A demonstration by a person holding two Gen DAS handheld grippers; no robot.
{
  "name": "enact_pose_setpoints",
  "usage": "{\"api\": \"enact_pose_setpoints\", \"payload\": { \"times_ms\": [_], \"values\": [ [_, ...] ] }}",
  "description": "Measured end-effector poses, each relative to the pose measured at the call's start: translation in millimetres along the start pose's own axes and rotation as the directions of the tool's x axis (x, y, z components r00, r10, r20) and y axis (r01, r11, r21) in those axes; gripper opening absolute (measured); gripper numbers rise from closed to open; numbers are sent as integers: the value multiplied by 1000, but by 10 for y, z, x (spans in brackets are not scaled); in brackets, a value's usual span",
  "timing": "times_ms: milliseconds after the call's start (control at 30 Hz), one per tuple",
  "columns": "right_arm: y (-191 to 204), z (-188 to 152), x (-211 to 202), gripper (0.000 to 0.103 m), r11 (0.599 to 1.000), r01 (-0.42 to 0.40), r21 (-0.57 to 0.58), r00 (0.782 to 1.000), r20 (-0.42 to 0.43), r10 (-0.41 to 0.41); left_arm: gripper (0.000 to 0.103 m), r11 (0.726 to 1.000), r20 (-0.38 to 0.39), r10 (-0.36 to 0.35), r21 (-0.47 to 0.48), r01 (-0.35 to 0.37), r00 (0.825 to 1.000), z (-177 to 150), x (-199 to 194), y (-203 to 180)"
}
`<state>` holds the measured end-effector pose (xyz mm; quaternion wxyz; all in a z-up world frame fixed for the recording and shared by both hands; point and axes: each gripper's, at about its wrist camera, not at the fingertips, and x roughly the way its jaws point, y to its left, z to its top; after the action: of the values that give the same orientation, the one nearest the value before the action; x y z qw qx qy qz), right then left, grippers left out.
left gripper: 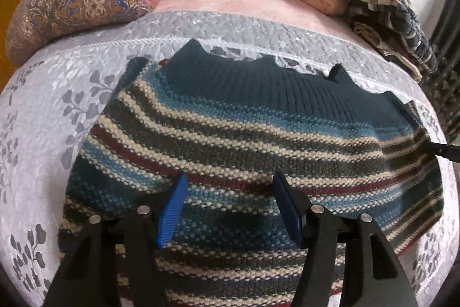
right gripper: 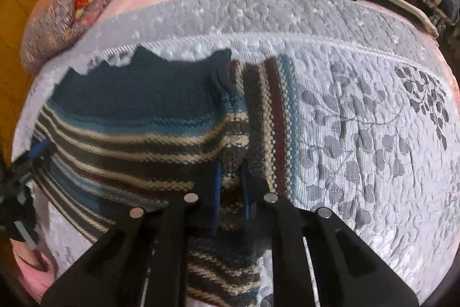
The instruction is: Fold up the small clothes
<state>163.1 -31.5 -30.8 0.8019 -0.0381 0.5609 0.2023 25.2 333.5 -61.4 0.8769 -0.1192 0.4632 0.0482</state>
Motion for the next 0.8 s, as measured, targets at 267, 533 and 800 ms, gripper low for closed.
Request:
{"api": "enact_pose_setpoints", "payload": {
  "times_ms": [267, 533, 800],
  "values": [
    [-216, -53, -64, 11, 998, 9, 64, 1000, 5, -9, 61, 1000, 22, -12, 28, 11, 1000, -2, -10, -48],
    [-360, -166, 252, 11, 991, -2, 134, 1000, -17, 5, 61, 999, 20, -2, 34, 2, 1000, -7, 21, -45],
    [-398, -143, 109, 22, 985, -25, 174, 1000, -4, 26, 61, 999, 26, -6, 37, 5, 1000, -7, 12, -49]
  ]
}}
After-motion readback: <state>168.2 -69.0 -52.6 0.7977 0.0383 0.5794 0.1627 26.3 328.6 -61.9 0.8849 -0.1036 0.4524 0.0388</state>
